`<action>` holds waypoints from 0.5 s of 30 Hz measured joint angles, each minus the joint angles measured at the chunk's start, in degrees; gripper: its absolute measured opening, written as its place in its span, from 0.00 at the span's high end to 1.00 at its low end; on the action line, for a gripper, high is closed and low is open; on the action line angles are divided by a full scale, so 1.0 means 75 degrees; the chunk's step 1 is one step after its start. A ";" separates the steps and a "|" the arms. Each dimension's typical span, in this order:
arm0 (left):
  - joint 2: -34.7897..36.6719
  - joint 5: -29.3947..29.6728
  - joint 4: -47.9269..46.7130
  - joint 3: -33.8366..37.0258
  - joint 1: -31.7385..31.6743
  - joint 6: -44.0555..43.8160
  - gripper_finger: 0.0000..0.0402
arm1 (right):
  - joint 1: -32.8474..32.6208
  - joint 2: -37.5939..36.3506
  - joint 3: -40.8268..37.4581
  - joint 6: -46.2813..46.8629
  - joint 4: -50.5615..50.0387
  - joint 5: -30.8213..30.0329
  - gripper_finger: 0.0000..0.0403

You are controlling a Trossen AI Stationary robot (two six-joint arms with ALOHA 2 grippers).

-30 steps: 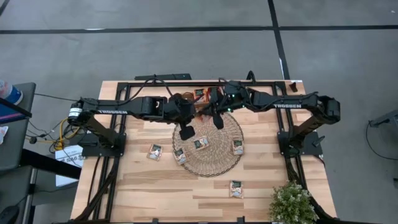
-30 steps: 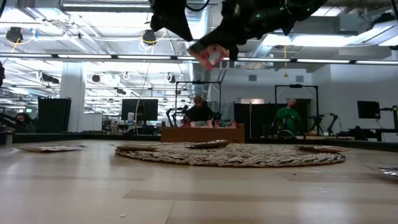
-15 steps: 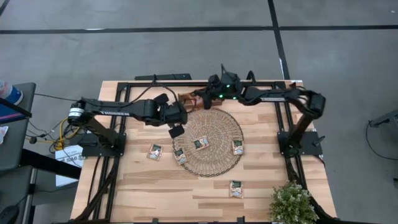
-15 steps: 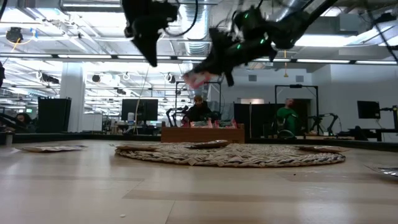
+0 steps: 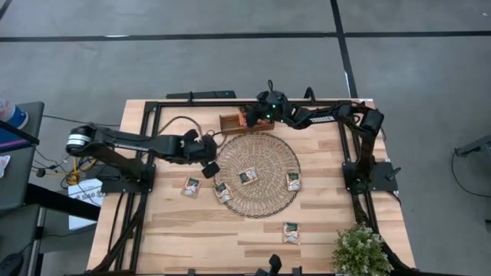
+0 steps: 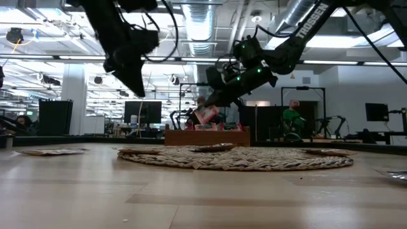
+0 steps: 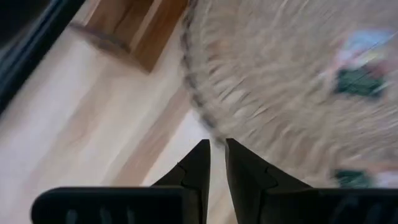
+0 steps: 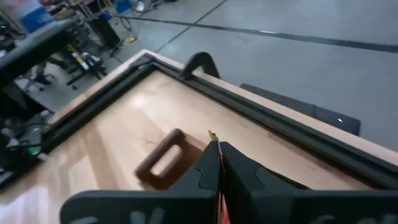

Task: Pick & Place Tea
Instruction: Put the orange tea bag into the middle section of the wooden organizer

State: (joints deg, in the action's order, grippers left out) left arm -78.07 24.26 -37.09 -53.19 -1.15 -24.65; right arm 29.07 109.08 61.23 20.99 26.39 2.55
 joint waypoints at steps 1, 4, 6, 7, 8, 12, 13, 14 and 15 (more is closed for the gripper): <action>0.0230 -0.0083 0.0285 0.0173 0.0000 -0.0053 0.89 | 0.0015 0.0026 0.0000 0.0013 -0.0031 -0.0014 1.00; 0.0915 -0.0170 0.0987 0.0686 0.0000 -0.0107 0.89 | 0.0020 0.0022 0.0000 0.0140 -0.0012 -0.0310 1.00; 0.1340 -0.0194 0.1352 0.0969 0.0000 -0.0230 0.89 | -0.0010 0.0020 0.0000 0.0146 -0.0012 -0.0560 1.00; 0.1528 -0.0196 0.1402 0.1064 0.0000 -0.0275 0.89 | -0.0016 0.0020 0.0000 0.0146 -0.0015 -0.0637 1.00; 0.1678 -0.0196 0.1428 0.1136 0.0000 -0.0298 0.89 | -0.0027 0.0020 0.0022 0.0149 -0.0038 -0.0670 1.00; 0.2140 -0.0199 0.1435 0.1343 0.0000 -0.0485 0.89 | -0.0222 0.0020 0.0223 0.0313 -0.0085 -0.0807 1.00; 0.2208 -0.0199 0.1383 0.1375 0.0000 -0.0492 0.89 | -0.0311 0.0020 0.0277 0.0198 -0.0099 -0.0946 1.00; 0.2253 -0.0199 0.1347 0.1394 0.0000 -0.0494 0.89 | -0.0409 0.0020 0.0349 0.0060 -0.0196 -0.1195 1.00; 0.2265 -0.0199 0.1357 0.1396 0.0000 -0.0495 0.89 | -0.0487 0.0020 0.0423 -0.0040 -0.0356 -0.1489 1.00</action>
State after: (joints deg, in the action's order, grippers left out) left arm -61.08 22.76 -26.92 -42.72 -1.15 -28.36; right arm 25.42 109.23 64.40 20.68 23.72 -8.61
